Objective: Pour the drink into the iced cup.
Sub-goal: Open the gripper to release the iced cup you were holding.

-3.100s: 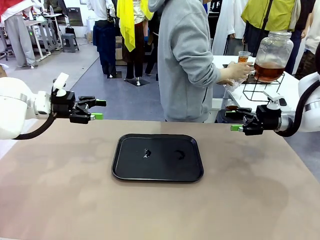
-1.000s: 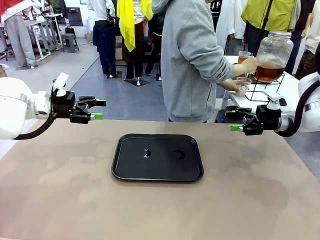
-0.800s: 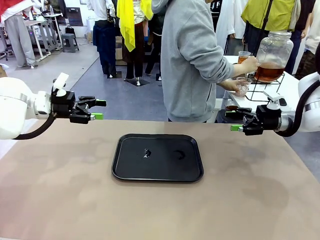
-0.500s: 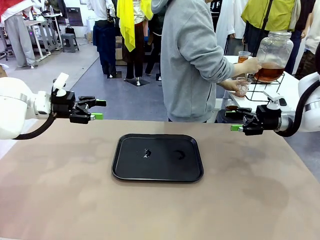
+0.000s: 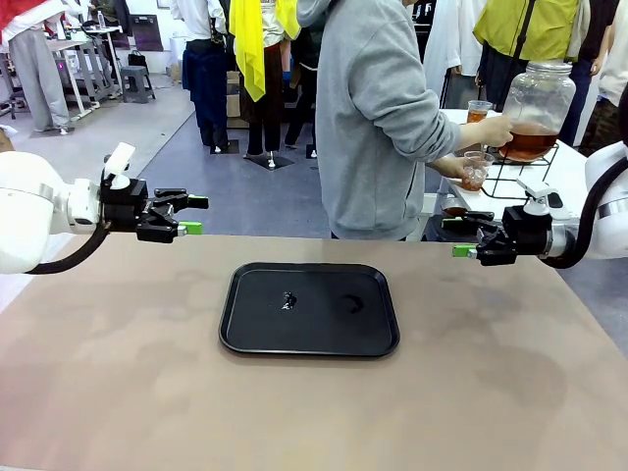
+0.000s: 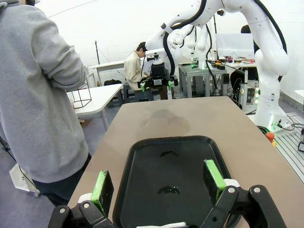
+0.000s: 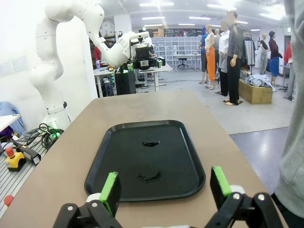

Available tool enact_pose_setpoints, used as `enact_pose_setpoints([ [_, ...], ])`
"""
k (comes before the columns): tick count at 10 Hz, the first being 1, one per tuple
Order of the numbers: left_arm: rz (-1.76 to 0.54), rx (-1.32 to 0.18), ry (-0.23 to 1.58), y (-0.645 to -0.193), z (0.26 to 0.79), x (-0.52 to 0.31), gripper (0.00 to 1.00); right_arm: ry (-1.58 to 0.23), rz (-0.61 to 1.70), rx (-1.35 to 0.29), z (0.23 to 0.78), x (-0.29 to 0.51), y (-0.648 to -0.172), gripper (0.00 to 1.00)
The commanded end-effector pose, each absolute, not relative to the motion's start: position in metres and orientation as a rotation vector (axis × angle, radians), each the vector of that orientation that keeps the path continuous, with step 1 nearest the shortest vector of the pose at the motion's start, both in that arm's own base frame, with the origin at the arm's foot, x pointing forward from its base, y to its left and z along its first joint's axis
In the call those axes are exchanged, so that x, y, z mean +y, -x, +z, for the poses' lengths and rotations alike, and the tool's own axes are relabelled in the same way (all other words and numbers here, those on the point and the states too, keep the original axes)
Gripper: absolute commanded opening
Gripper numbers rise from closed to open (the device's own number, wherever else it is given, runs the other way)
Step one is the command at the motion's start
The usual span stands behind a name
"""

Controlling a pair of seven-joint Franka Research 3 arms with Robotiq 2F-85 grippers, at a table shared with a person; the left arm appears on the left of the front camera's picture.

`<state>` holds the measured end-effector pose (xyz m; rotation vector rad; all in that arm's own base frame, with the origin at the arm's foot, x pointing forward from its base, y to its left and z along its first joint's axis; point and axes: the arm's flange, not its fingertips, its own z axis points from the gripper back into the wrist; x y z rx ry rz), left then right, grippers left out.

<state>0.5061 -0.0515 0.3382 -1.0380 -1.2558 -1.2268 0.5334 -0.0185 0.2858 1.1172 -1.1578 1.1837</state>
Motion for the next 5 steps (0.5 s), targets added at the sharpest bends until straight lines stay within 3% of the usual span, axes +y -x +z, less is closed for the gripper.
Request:
enact_pose_setpoints([
  [1, -1.235, -1.249, 1.033, -0.5053, 0.3389, -0.052, 1.0, -1.111, 1.185, -1.153, 0.2881, -0.0165, -0.5339, 1.0],
  [5, -1.235, -1.249, 1.033, -0.5053, 0.3389, -0.052, 1.0, -1.111, 1.185, -1.153, 0.2881, -0.0165, -0.5339, 1.0],
])
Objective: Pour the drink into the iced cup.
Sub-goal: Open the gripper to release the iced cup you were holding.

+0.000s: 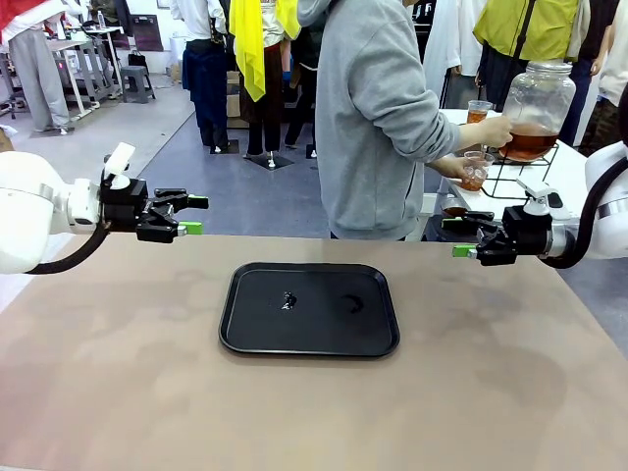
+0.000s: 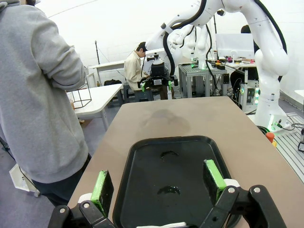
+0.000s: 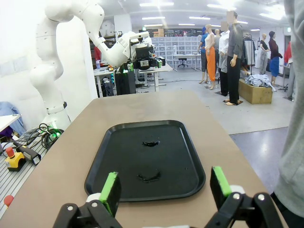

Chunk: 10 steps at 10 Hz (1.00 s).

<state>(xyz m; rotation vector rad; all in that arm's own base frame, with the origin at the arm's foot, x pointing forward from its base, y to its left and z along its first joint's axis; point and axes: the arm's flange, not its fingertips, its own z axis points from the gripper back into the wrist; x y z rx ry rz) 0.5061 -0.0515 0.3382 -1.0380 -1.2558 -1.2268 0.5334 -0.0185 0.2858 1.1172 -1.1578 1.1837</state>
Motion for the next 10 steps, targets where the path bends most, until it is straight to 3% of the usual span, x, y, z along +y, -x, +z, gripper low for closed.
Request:
enact_pose_setpoints([
  [1, -1.235, -1.249, 1.033, -0.5053, 0.3389, -0.052, 1.0, -1.111, 1.185, -1.153, 0.2881, -0.0165, -0.5339, 1.0],
  [10, -1.235, -1.249, 1.033, -0.5053, 0.3389, -0.052, 1.0, -1.111, 1.185, -1.153, 0.2881, -0.0165, -0.5339, 1.0],
])
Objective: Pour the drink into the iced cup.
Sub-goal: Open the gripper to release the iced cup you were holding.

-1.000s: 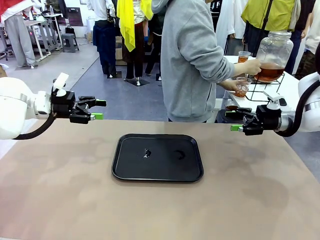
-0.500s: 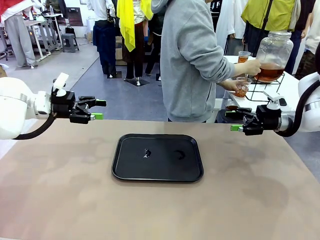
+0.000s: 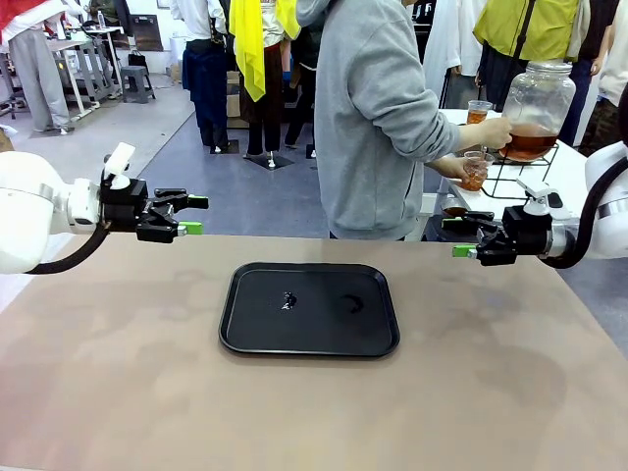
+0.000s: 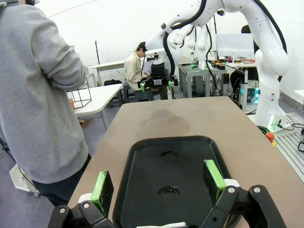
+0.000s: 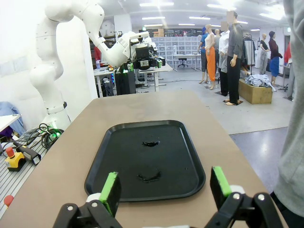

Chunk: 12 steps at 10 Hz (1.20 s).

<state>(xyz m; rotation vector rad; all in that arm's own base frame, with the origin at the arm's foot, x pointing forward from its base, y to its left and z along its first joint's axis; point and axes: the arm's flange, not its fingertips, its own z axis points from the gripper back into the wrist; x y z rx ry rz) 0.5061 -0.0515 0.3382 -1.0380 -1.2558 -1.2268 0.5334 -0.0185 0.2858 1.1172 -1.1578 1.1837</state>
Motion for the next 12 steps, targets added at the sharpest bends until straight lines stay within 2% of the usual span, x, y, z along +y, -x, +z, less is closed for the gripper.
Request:
enact_pose_setpoints([
  [1, -1.235, -1.249, 1.033, -0.5053, 0.3389, -0.052, 1.0, -1.111, 1.185, -1.153, 0.2881, -0.0165, -0.5339, 1.0],
  [12, -1.235, -1.249, 1.033, -0.5053, 0.3389, -0.052, 1.0, -1.111, 1.185, -1.153, 0.2881, -0.0165, -0.5339, 1.0],
])
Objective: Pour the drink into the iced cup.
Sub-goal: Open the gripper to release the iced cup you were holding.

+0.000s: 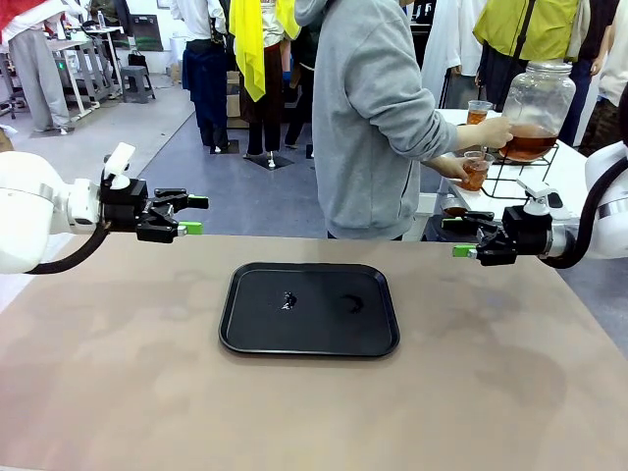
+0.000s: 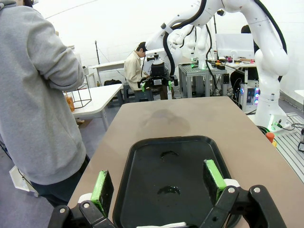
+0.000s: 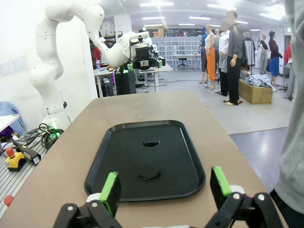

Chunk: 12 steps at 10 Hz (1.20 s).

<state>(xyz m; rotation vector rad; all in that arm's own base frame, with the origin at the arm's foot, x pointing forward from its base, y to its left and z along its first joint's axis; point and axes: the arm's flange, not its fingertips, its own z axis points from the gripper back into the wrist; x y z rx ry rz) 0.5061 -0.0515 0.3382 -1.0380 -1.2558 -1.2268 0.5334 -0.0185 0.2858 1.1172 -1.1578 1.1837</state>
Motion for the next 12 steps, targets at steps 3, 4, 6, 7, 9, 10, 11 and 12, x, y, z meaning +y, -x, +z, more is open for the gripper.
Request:
enact_pose_setpoints([
  [3, -1.235, -1.249, 1.033, -0.5053, 0.3389, -0.052, 1.0, -1.111, 1.185, -1.153, 0.2881, -0.0165, -0.5339, 1.0],
  [4, -1.235, -1.249, 1.033, -0.5053, 0.3389, -0.052, 1.0, -1.111, 1.185, -1.153, 0.2881, -0.0165, -0.5339, 1.0],
  [6, -1.235, -1.249, 1.033, -0.5053, 0.3389, -0.052, 1.0, -1.111, 1.185, -1.153, 0.2881, -0.0165, -0.5339, 1.0],
  [7, -1.235, -1.249, 1.033, -0.5053, 0.3389, -0.052, 1.0, -1.111, 1.185, -1.153, 0.2881, -0.0165, -0.5339, 1.0],
  [9, -1.235, -1.249, 1.033, -0.5053, 0.3389, -0.052, 1.0, -1.111, 1.185, -1.153, 0.2881, -0.0165, -0.5339, 1.0],
  [10, -1.235, -1.249, 1.033, -0.5053, 0.3389, -0.052, 1.0, -1.111, 1.185, -1.153, 0.2881, -0.0165, -0.5339, 1.0],
  [11, -1.235, -1.249, 1.033, -0.5053, 0.3389, -0.052, 1.0, -1.111, 1.185, -1.153, 0.2881, -0.0165, -0.5339, 1.0],
  [12, -1.235, -1.249, 1.033, -0.5053, 0.3389, -0.052, 1.0, -1.111, 1.185, -1.153, 0.2881, -0.0165, -0.5339, 1.0],
])
